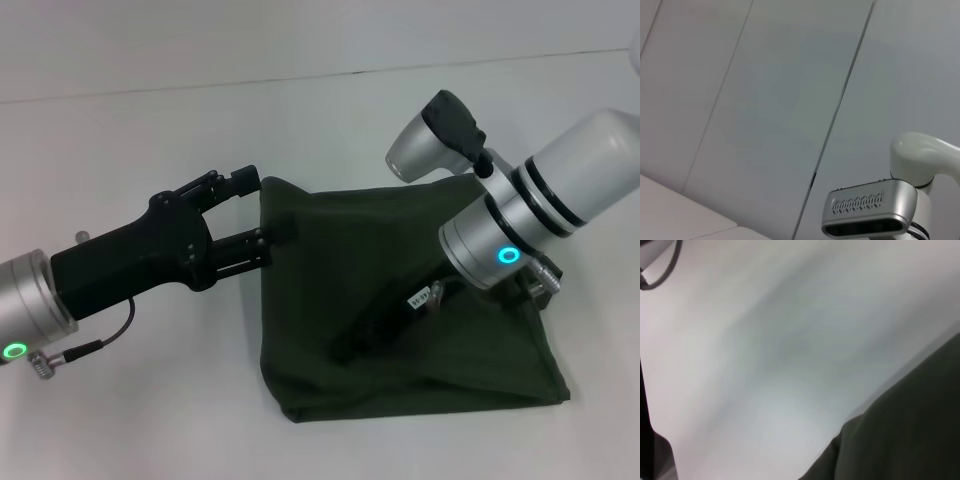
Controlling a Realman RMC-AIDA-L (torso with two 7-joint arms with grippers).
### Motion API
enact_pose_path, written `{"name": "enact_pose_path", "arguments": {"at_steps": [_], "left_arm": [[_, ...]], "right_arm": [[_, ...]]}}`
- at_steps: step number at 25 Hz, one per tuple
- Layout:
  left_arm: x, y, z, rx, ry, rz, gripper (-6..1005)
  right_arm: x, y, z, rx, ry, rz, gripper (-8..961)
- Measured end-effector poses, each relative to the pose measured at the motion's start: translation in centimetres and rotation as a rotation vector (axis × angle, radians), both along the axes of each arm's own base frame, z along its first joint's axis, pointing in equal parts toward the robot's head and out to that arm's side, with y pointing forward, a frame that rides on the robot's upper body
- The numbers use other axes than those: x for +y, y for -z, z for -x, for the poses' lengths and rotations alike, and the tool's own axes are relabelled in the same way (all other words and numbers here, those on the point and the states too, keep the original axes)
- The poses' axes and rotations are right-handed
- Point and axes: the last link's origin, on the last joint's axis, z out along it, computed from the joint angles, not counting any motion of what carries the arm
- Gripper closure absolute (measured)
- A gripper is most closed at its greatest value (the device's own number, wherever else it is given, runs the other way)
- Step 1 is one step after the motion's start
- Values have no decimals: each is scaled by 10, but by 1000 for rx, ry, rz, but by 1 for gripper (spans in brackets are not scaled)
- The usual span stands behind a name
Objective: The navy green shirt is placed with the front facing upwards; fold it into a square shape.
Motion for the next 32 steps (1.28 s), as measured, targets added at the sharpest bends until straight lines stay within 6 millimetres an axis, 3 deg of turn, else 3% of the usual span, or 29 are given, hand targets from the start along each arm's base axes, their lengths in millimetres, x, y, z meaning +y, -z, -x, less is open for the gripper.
{"name": "enact_pose_path", "arguments": {"at_steps": [3,9,17,22,25,30,32], "left_arm": [[0,-1,1,-1,-3,-5,114],[3,-15,6,-36,-35,-49,114],[2,-40,23,-59,-97,-95,107],[-8,-49,33,-37,-100,-125,106],[-17,-55,39,-52,-105,-136,108],[-33,-60,46,-73,-98,-128,111],[-38,-58,48,-61,-89,-102,112]], "right_arm": [[0,-5,0,33,-6,-17,884],[19,-36,5,175,-56,-222,865],[36,-76,-23,272,-43,-514,840],[23,-93,-40,384,-99,-642,599],[7,-100,-49,451,-143,-685,350],[-20,-105,-64,522,-158,-686,112],[-33,-104,-69,532,-173,-650,86]]}}
